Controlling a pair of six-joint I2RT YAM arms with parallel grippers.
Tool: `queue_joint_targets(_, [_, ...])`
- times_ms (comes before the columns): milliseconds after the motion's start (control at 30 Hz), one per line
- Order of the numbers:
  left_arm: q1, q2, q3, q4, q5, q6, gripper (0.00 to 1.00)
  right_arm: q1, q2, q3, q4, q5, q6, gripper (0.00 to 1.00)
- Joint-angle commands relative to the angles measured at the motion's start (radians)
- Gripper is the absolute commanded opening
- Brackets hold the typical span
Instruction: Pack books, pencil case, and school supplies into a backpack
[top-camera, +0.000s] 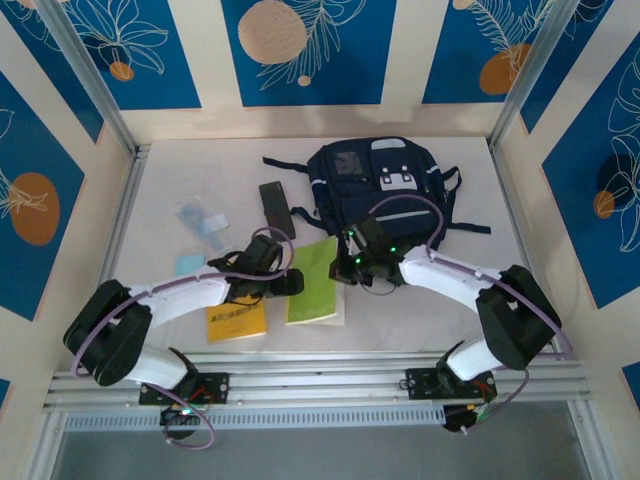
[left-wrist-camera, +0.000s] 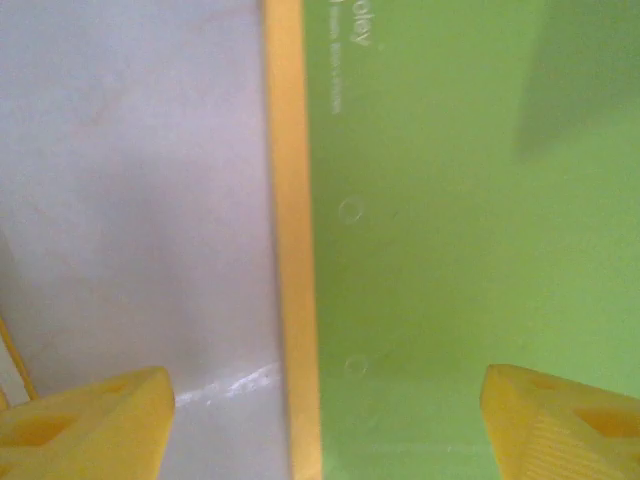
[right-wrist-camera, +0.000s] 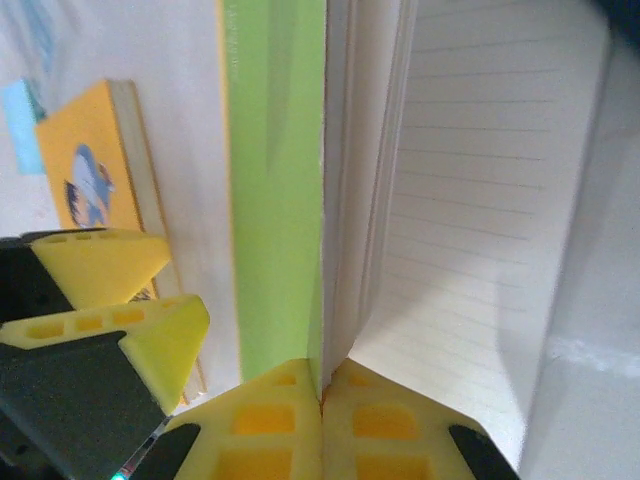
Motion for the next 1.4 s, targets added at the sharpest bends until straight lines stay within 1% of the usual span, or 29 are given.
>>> queue_joint_targets(0, [0.012,-0.045,0.003,0.067,-0.006,-0.06,0.82,-0.063,-0.056,0.047,-0.037,-0.093,-0.062,0.0])
queue_joint_targets(133, [0.011,-0.028,-0.025,0.227,0.042,-0.122,0.84,-0.135,-0.087,0.031,-0.043,-0.166,-0.082,0.0])
queue_joint_targets(200, [0.011,0.006,-0.033,0.301,0.076,-0.156,0.86,-0.17,-0.106,0.013,-0.033,-0.2,-0.08,0.0])
queue_joint_targets(400, [0.002,0.13,-0.041,0.497,0.164,-0.24,0.87,-0.242,-0.161,-0.048,-0.001,-0.256,-0.066,0.0])
queue_joint_targets(467, [-0.008,0.154,-0.036,0.548,0.176,-0.255,0.86,-0.261,-0.177,-0.065,-0.001,-0.26,-0.069,0.0])
queue_joint_targets(533, [-0.018,0.165,-0.031,0.58,0.174,-0.263,0.83,-0.281,-0.189,-0.082,-0.002,-0.267,-0.071,0.0])
queue_joint_targets(600, [-0.023,0.168,-0.029,0.606,0.177,-0.268,0.76,-0.298,-0.196,-0.097,0.001,-0.272,-0.074,0.0])
queue_joint_targets(667, [-0.023,0.17,-0.032,0.633,0.185,-0.277,0.6,-0.31,-0.2,-0.112,0.009,-0.279,-0.073,0.0])
queue_joint_targets(700, [-0.025,0.171,-0.034,0.647,0.19,-0.283,0.54,-0.313,-0.2,-0.119,0.013,-0.28,-0.072,0.0])
queue_joint_targets(867, [-0.028,0.184,-0.038,0.718,0.218,-0.307,0.41,-0.331,-0.191,-0.154,0.038,-0.288,-0.068,0.0])
queue_joint_targets(1000, [-0.029,0.197,-0.034,0.752,0.238,-0.316,0.37,-0.342,-0.191,-0.174,0.048,-0.287,-0.066,0.0])
queue_joint_targets(1033, [-0.028,0.197,-0.029,0.758,0.244,-0.319,0.33,-0.344,-0.192,-0.177,0.048,-0.285,-0.068,0.0])
queue_joint_targets(1067, [-0.029,0.198,-0.023,0.763,0.251,-0.319,0.25,-0.347,-0.194,-0.181,0.048,-0.282,-0.068,0.0])
queue_joint_targets(1100, [-0.028,0.199,-0.017,0.766,0.257,-0.317,0.18,-0.348,-0.195,-0.183,0.048,-0.28,-0.069,0.01])
queue_joint_targets(1133, [-0.029,0.197,-0.007,0.766,0.263,-0.315,0.08,-0.348,-0.196,-0.184,0.047,-0.276,-0.069,0.03])
queue_joint_targets(1167, [-0.029,0.193,0.002,0.758,0.265,-0.31,0.0,-0.35,-0.199,-0.184,0.045,-0.274,-0.067,0.06])
queue_joint_targets(1200, [-0.027,0.186,0.014,0.743,0.264,-0.302,0.0,-0.351,-0.201,-0.179,0.039,-0.27,-0.065,0.1])
queue_joint_targets(1267, [-0.022,0.162,0.037,0.698,0.249,-0.287,0.0,-0.351,-0.213,-0.164,0.019,-0.254,-0.058,0.24])
queue_joint_targets(1300, [-0.016,0.148,0.048,0.671,0.244,-0.278,0.0,-0.352,-0.221,-0.154,0.004,-0.241,-0.054,0.33])
queue_joint_targets(1333, [-0.005,0.127,0.062,0.635,0.234,-0.267,0.0,-0.351,-0.228,-0.14,-0.018,-0.22,-0.051,0.46])
queue_joint_targets(1367, [0.006,0.107,0.074,0.601,0.221,-0.254,0.0,-0.351,-0.236,-0.127,-0.036,-0.201,-0.05,0.56])
